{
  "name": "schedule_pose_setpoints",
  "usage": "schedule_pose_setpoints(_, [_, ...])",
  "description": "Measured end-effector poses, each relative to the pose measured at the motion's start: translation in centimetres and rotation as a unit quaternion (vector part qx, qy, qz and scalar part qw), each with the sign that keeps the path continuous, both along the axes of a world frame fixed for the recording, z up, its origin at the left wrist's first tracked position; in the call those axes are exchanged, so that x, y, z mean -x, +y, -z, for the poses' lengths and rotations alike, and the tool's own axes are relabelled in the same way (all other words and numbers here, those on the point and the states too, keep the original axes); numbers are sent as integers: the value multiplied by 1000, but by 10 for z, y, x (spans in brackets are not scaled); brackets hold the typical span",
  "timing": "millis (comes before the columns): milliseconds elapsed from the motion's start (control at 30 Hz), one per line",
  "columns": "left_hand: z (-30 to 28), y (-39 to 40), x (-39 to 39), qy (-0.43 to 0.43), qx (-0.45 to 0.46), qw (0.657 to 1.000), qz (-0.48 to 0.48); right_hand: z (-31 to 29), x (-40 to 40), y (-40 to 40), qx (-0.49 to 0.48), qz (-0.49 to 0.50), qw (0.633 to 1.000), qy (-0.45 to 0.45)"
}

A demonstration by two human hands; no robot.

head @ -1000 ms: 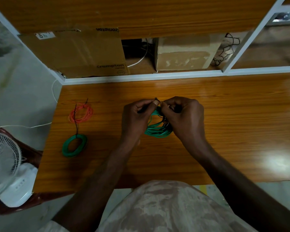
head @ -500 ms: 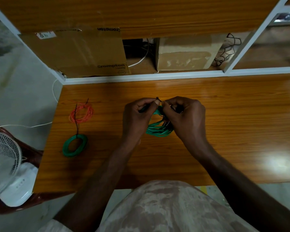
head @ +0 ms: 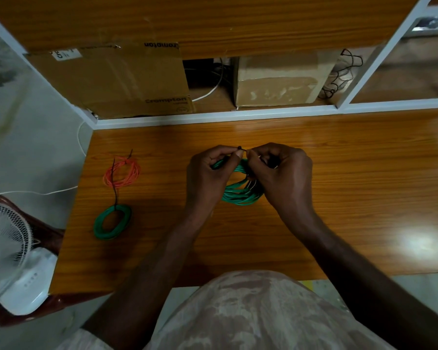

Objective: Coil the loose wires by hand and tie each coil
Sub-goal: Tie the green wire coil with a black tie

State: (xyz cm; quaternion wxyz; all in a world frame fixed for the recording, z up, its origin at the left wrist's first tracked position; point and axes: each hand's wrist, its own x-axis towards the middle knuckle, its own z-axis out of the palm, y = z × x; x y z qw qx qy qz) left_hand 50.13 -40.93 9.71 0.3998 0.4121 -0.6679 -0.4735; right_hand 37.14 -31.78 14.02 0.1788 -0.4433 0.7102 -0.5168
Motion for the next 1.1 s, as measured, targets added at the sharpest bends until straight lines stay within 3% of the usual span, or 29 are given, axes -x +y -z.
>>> schedule_pose_setpoints(200, [-3,0,-2,-37,64,997,21,0,0,-2,1,-3,1000,13])
schedule_pose_setpoints(600, [-4,-3,-2,-10,21,1000,1,6,-1,-3,10,-4,1000,26])
schedule_pose_setpoints(1100, [-5,-4,-2,-51,71,996,23,3,0,-6,9,-5,999,30])
